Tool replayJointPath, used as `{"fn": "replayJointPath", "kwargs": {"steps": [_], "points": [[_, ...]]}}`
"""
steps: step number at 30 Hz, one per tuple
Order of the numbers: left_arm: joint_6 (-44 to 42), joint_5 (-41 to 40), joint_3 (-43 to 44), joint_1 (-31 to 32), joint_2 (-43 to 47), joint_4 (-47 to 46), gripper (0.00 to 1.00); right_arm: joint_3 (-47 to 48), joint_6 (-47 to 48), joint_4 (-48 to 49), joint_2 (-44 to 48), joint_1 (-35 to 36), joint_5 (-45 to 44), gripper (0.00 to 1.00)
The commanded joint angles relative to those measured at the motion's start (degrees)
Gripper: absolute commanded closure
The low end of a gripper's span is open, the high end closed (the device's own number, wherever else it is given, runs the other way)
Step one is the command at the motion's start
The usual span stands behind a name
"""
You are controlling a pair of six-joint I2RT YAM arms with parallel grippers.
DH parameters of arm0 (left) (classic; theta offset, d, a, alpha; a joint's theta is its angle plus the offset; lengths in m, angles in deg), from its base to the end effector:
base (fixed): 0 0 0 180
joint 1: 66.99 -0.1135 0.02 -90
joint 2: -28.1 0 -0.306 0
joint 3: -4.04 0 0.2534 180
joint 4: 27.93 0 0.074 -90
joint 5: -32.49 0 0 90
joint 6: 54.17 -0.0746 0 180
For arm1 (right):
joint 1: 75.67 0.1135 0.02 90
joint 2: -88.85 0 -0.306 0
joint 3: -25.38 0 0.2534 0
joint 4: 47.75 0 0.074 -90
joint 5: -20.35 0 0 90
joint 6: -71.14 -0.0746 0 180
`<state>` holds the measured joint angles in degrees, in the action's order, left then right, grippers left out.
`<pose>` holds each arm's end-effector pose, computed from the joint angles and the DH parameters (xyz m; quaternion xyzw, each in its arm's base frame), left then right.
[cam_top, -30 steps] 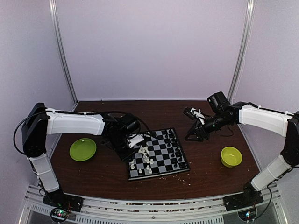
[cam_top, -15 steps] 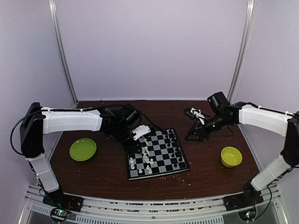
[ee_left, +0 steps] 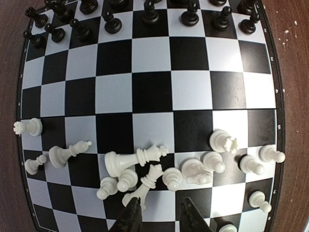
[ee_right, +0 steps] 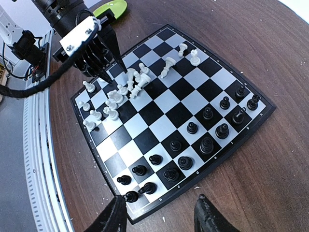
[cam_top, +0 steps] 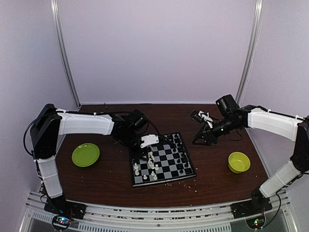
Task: Set up the chess pieces on the board
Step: Pick up the king from the chessboard.
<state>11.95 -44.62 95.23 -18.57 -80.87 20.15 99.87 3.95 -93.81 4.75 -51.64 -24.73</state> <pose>0.2668 -0.3258 0.1916 0.5922 0.7708 -0.1514 0.1797 0.2616 0.1743 0.2708 -0.4544 0.7654 0.3679 0.2688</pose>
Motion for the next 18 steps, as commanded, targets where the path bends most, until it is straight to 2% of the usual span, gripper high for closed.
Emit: {"fn": "replayJointPath", "kwargs": {"steps": [1,18], "points": [[-2.0,0.1,1.2,-0.6,-1.5,-2.0,0.69,0.3,1.0,-0.7,-0.4,-0.4,0.2,0.52],[-3.4,-2.9,0.8,-1.2,-4.4,-1.4,0.7,1.6,2.6,-2.8,-3.5,-0.5,1.3,0.53]]}}
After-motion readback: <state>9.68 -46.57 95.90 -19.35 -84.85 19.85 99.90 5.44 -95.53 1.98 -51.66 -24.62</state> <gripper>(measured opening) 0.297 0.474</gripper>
